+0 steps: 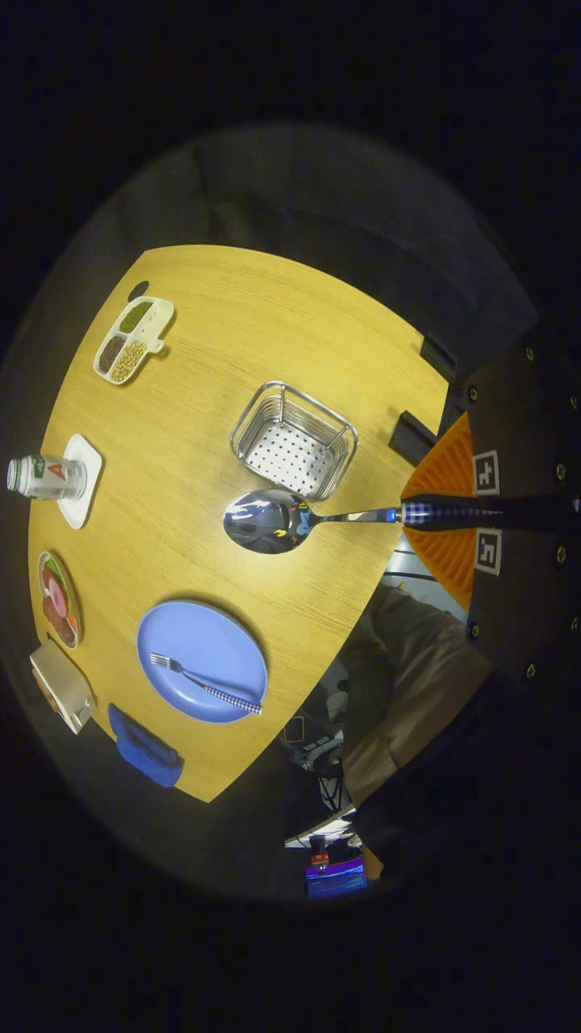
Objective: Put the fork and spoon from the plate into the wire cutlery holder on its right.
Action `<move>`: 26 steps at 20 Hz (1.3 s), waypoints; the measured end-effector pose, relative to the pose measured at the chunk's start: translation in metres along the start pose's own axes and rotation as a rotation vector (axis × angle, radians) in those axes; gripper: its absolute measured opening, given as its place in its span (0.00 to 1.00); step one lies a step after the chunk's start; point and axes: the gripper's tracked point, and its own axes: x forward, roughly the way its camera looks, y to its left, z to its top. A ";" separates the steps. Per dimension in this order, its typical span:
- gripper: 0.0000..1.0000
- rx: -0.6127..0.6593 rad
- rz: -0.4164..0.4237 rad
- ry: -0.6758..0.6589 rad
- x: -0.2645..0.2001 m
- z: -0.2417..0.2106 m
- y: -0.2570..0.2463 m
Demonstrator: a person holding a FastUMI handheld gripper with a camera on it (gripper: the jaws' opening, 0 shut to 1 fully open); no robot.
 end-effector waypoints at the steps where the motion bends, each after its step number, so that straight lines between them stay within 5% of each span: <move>1: 0.01 0.004 -0.008 0.015 0.000 -0.003 -0.009; 26: 0.01 -0.001 -0.044 0.368 0.042 0.004 -0.042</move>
